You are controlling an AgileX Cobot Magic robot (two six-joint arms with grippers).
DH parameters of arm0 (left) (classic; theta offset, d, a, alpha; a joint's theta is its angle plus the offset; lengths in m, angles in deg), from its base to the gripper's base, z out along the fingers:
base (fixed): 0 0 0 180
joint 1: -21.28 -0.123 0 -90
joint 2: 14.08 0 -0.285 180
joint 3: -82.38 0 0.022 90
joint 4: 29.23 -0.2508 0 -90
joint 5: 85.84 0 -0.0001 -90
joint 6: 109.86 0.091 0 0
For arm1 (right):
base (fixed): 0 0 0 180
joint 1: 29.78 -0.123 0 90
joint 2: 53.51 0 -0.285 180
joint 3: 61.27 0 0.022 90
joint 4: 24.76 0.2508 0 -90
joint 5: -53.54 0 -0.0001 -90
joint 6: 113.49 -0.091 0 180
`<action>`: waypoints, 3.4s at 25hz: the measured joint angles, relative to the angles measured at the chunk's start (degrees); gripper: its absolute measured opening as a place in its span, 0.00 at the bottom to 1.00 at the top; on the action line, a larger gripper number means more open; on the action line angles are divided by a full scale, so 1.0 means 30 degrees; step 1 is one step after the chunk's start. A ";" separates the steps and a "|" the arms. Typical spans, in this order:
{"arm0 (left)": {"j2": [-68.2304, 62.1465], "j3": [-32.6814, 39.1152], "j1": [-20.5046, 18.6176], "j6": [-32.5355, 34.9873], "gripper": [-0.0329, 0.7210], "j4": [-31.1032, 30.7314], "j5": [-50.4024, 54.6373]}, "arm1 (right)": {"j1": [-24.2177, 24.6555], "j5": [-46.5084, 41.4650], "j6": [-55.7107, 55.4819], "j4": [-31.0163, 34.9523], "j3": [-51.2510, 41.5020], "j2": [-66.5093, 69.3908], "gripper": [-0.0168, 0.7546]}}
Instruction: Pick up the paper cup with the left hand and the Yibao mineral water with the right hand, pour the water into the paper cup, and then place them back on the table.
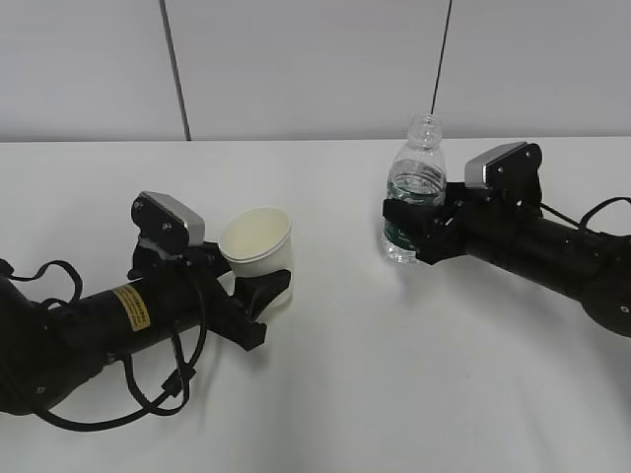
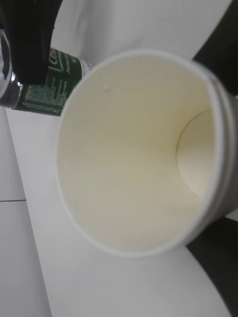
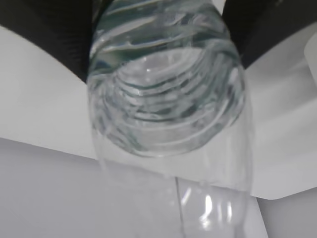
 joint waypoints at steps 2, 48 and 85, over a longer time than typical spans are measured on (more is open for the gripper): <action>0.0060 0.0000 0.0000 -0.0181 0.59 -0.0074 0.0020 | 0.0000 -0.0643 0.0042 -0.0469 0.0290 -0.0381 0.65; 0.0137 -0.3437 0.0748 -0.3003 0.59 -0.5129 0.2384 | 0.0000 -0.4781 0.0084 -0.7708 0.5679 -0.1125 0.64; 0.0137 -0.3437 0.0748 -0.3020 0.59 -0.5129 0.2486 | 0.0000 -0.4781 0.8222 -0.8316 0.6243 -0.1125 0.64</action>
